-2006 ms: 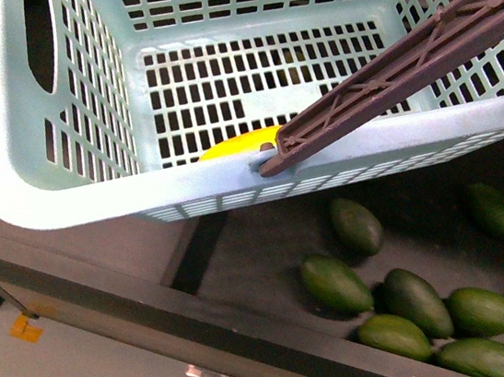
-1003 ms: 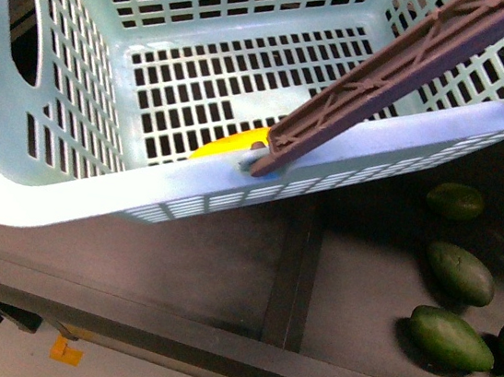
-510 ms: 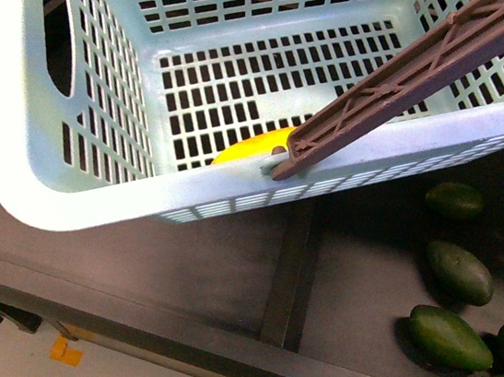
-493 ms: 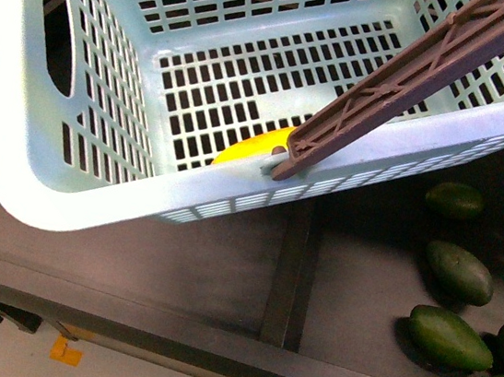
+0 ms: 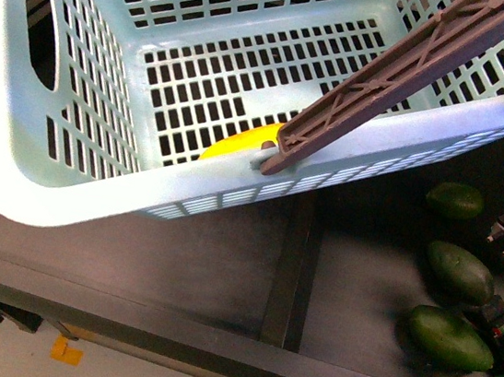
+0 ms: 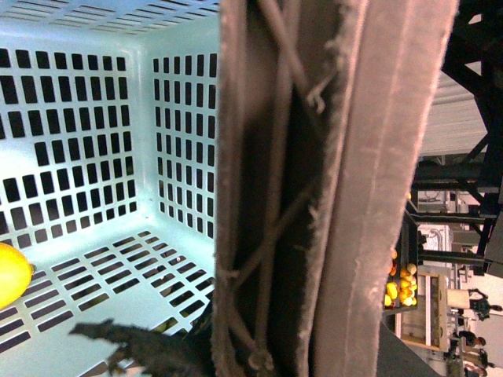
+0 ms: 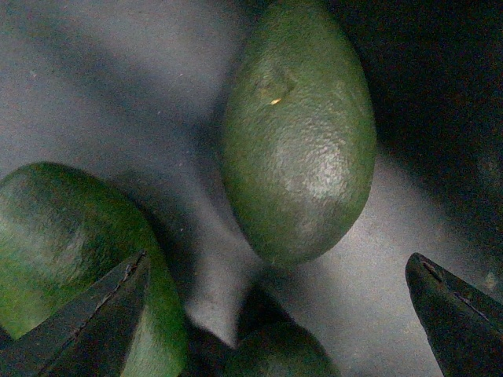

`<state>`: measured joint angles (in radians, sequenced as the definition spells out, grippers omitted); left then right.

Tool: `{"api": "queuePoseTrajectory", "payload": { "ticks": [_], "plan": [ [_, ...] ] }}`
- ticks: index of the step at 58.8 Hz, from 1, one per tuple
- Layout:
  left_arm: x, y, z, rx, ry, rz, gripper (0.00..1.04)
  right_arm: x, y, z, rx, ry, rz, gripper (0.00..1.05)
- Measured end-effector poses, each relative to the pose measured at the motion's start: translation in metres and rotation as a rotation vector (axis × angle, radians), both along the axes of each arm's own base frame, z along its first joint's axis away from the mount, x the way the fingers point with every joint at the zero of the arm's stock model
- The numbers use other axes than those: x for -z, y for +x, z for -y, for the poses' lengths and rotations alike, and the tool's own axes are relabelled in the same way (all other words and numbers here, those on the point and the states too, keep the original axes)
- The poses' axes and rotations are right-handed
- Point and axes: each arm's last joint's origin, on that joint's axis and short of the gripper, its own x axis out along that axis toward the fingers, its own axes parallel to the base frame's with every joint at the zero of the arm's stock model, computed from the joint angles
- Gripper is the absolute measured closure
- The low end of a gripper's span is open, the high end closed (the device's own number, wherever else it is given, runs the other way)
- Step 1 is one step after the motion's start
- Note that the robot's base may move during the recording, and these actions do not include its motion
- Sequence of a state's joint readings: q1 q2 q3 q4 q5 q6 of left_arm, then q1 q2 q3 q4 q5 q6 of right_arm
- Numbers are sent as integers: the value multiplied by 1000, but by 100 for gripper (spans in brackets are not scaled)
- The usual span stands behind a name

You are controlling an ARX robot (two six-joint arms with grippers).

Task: Pick mango and avocado into basket

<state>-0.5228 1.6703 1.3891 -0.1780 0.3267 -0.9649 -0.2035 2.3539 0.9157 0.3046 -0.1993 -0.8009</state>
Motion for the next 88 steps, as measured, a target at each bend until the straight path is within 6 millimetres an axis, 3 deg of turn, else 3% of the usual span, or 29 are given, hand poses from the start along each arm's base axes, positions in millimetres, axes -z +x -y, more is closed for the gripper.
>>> {"api": "queuePoseTrajectory", "payload": {
  "ticks": [13, 25, 48, 82, 88],
  "plan": [
    [0, 0, 0, 5, -2, -1, 89, 4, 21, -2, 50, 9, 6, 9],
    [0, 0, 0, -1, 1, 1, 89, 12, 39, -15, 90, 45, -5, 9],
    [0, 0, 0, 0, 0, 0, 89, 23, 59, -26, 163, 74, -24, 9],
    [0, 0, 0, 0, 0, 0, 89, 41, 68, -35, 201, 69, -48, 9],
    [0, 0, 0, 0, 0, 0, 89, 41, 69, -34, 214, 66, -42, 17]
  ]
}}
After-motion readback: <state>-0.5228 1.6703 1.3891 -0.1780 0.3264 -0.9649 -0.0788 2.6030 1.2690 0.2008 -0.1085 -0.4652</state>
